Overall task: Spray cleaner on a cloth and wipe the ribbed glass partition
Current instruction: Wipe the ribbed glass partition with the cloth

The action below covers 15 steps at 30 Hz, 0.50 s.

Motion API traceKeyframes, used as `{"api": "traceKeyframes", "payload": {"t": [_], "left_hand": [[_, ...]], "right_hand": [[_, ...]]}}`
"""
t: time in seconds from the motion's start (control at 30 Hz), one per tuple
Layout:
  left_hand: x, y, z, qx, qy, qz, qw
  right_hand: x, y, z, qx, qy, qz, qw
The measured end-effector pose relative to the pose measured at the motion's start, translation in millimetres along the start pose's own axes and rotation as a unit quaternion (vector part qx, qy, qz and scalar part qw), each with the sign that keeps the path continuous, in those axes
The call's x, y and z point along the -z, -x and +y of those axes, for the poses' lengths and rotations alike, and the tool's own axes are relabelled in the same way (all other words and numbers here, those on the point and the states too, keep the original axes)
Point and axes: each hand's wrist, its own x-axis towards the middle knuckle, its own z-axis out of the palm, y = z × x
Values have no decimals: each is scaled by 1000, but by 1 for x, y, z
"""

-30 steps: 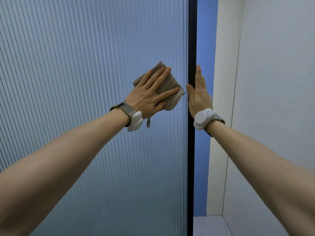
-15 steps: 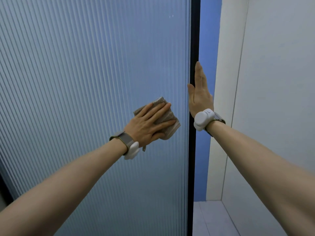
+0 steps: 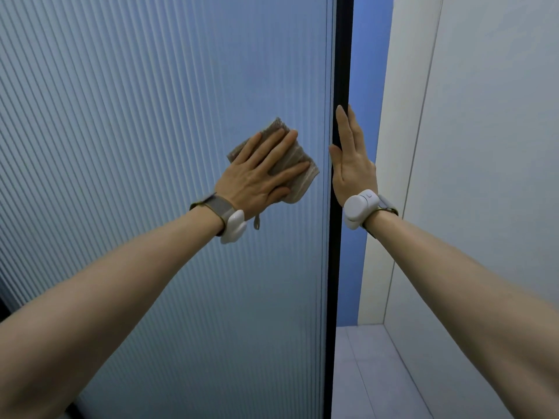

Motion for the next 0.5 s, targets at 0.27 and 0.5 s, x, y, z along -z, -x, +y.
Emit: {"api": "traceKeyframes", "payload": {"t": [0.27,0.5], "left_hand": [[-39,57,54,-40,18,-14,999],[-36,59,60,-65,19,-9,998]], "right_hand": [[-7,29,2,-35,-19,-2,999],[-18,56,5,-61,-24,0,998]]}}
